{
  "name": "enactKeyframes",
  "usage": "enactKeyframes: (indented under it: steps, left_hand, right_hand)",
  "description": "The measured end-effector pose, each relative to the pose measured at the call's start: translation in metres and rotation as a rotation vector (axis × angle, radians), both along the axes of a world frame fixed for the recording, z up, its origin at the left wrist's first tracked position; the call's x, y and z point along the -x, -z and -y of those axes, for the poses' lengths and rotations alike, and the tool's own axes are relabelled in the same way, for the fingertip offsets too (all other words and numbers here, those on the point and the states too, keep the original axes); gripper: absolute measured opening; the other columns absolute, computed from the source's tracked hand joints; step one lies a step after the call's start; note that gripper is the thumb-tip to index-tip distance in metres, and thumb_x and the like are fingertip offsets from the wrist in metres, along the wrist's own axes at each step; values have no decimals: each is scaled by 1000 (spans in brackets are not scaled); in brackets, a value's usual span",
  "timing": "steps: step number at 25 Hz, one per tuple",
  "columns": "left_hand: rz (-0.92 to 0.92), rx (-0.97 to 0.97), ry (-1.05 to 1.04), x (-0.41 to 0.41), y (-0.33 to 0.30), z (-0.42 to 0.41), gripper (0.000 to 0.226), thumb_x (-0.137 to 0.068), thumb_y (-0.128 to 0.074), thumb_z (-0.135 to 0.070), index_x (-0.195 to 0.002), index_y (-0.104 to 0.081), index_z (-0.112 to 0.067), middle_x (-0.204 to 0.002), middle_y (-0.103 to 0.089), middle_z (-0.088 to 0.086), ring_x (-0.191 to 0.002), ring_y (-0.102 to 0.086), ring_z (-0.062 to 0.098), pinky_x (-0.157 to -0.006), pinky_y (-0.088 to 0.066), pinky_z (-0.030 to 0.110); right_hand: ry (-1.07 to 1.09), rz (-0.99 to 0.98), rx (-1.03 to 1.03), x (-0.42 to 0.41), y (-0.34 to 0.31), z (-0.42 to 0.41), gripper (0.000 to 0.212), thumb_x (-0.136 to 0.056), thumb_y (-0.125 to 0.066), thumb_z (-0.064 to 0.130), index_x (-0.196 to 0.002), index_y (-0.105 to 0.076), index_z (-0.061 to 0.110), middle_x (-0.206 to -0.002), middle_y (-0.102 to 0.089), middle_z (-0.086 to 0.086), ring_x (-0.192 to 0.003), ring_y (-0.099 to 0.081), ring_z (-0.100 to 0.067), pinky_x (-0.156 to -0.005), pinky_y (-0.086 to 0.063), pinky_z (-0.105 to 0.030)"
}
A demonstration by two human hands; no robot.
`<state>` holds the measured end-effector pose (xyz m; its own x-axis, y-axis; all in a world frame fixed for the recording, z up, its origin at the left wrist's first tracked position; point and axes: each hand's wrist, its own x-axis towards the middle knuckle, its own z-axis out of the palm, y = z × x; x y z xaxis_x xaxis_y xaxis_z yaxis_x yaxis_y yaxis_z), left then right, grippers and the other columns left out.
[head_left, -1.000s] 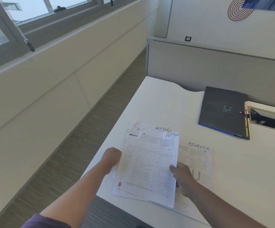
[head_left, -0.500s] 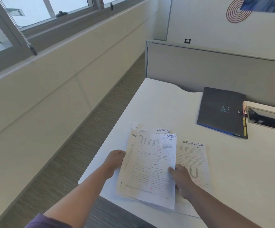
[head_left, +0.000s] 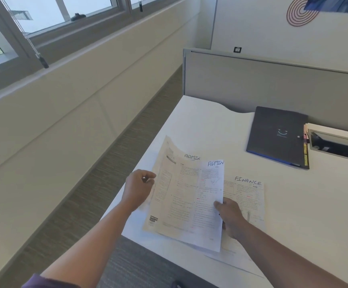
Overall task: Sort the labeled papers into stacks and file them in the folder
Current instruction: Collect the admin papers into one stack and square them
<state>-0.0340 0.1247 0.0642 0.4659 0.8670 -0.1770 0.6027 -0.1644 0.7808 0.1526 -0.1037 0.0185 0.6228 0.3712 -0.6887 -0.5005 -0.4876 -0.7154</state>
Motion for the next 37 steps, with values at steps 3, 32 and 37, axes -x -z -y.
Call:
enactKeyframes:
  steps: [3, 32, 37]
  left_hand:
    - [25, -178, 47, 1, -15, 0, 29, -94, -65, -5, -86, -71, -33, -98, -65, -14, -86, -60, -3, -68, -43, 14]
    - [521, 364, 145, -99, -89, 96, 25, -90, -75, -3, -93, -81, -27, -109, -78, 2, -86, -75, 20, -75, -62, 41]
    - [353, 400, 181, -155, -58, 171, 30, -90, -73, 0, -89, -80, -30, -115, -74, 8, -98, -73, 34, -90, -61, 57]
  right_hand:
    - [-8, 99, 9, -4, -5, 0, 23, -107, -50, 13, -102, -71, 18, -100, -73, -2, -78, -65, -19, -42, -45, -20]
    - [257, 127, -278, -81, -60, 152, 25, -104, -49, 8, -111, -74, 11, -107, -79, -10, -96, -74, -33, -85, -60, -51]
    - [270, 71, -349, -120, -58, 226, 24, -106, -51, 10, -116, -73, 10, -114, -78, -11, -107, -73, -35, -100, -52, -59]
